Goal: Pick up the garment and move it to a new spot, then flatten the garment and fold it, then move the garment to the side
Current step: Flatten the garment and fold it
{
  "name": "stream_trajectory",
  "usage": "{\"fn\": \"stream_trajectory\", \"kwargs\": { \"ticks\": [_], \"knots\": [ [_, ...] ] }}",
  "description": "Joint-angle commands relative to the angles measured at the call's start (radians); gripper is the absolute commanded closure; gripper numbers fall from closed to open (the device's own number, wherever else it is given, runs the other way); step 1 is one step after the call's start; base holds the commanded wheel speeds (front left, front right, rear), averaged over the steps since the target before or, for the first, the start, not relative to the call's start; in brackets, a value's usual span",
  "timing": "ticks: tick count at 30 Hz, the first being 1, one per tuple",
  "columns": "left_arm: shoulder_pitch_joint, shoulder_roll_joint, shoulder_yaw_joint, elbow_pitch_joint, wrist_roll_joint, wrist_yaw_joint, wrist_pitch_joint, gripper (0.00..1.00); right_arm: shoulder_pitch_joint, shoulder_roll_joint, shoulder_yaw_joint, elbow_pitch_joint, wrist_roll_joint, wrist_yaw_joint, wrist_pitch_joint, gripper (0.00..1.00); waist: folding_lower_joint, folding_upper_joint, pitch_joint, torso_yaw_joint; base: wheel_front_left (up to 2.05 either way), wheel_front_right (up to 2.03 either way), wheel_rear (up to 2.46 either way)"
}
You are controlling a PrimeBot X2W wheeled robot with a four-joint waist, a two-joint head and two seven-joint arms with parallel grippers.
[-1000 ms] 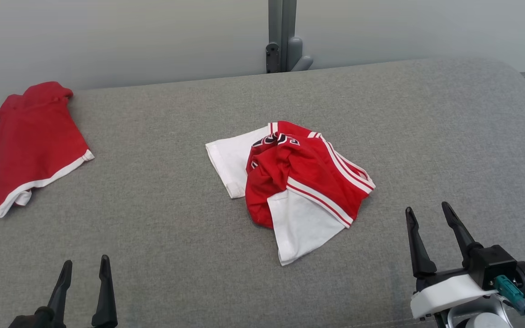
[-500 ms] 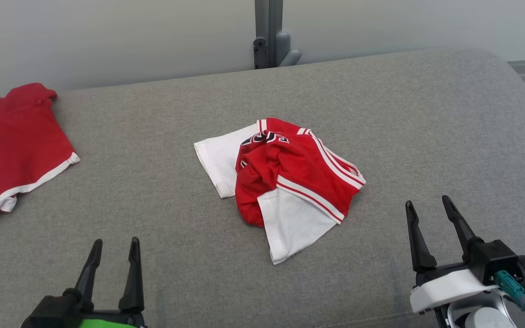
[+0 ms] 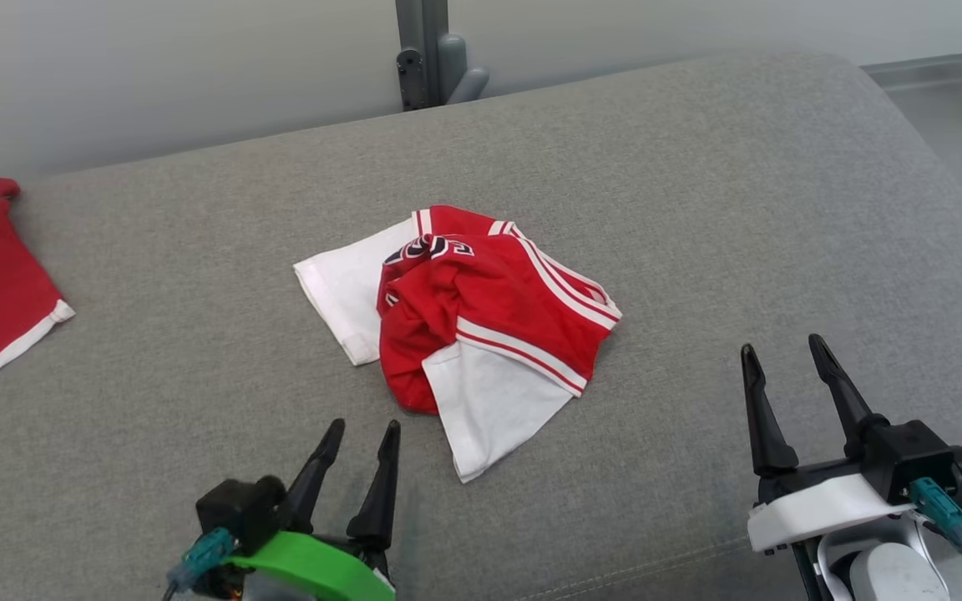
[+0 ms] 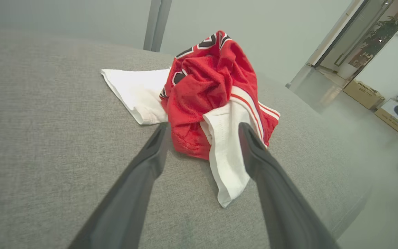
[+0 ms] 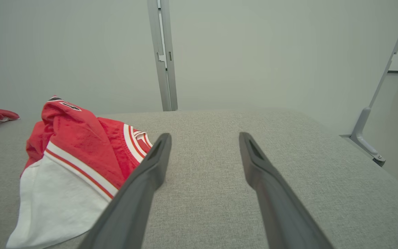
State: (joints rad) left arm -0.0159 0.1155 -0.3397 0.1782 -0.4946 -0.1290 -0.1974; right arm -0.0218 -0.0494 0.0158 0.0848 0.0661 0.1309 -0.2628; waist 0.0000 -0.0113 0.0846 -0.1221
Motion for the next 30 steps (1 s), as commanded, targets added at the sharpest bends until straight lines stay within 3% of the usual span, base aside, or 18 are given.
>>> {"fn": "stream_trajectory", "kwargs": {
  "ticks": [1,9,17,18,19,21,22,23,30],
  "knots": [
    [-0.036,-0.010,-0.004,0.030,-0.035,-0.003,0.021,0.00,-0.015,-0.002,0.002,-0.007,0.008,0.000,-0.003,0.00,0.0000,0.0113,0.027,-0.035,0.00,0.00,0.00],
    [-0.148,-0.036,-0.065,0.281,-0.070,0.001,0.135,0.00,-0.034,-0.002,0.009,-0.009,0.026,0.000,-0.003,0.00,0.0000,0.0113,0.067,-0.129,0.00,0.00,0.00],
    [-0.179,-0.046,-0.073,0.354,-0.120,-0.001,0.144,0.00,-0.022,-0.001,-0.006,-0.014,0.027,0.000,-0.003,0.00,0.0000,0.0113,0.079,-0.173,0.00,0.00,0.00],
    [-0.178,-0.047,-0.074,0.359,-0.131,-0.001,0.148,0.10,-0.021,-0.001,-0.006,-0.013,0.027,0.000,-0.003,0.00,0.0000,0.0113,0.078,-0.175,0.00,0.00,0.00],
    [-0.177,-0.047,-0.078,0.364,-0.138,-0.001,0.157,0.38,-0.019,-0.002,-0.007,-0.013,0.027,0.000,-0.003,0.00,0.0000,0.0113,0.077,-0.175,0.00,0.00,0.00],
    [-0.172,-0.049,-0.091,0.363,-0.157,-0.002,0.171,0.70,-0.019,-0.002,-0.007,-0.011,0.028,0.000,-0.003,0.00,0.0000,0.0113,0.074,-0.174,0.00,0.00,0.00],
    [-0.169,-0.050,-0.096,0.359,-0.167,-0.002,0.178,0.93,-0.019,-0.002,-0.007,-0.010,0.027,0.000,-0.003,0.00,0.0000,0.0113,0.073,-0.173,0.00,0.00,0.00],
    [-0.169,-0.050,-0.105,0.352,-0.172,-0.002,0.185,1.00,-0.021,-0.002,-0.006,-0.009,0.027,0.000,-0.003,0.00,0.0000,0.0113,0.072,-0.171,0.00,0.00,0.00],
    [-0.177,-0.053,-0.159,0.233,-0.255,-0.003,0.221,1.00,-0.020,-0.002,-0.003,-0.005,0.019,0.000,-0.003,0.00,0.0000,0.0113,0.060,-0.154,0.00,0.00,0.00]
  ]
}}
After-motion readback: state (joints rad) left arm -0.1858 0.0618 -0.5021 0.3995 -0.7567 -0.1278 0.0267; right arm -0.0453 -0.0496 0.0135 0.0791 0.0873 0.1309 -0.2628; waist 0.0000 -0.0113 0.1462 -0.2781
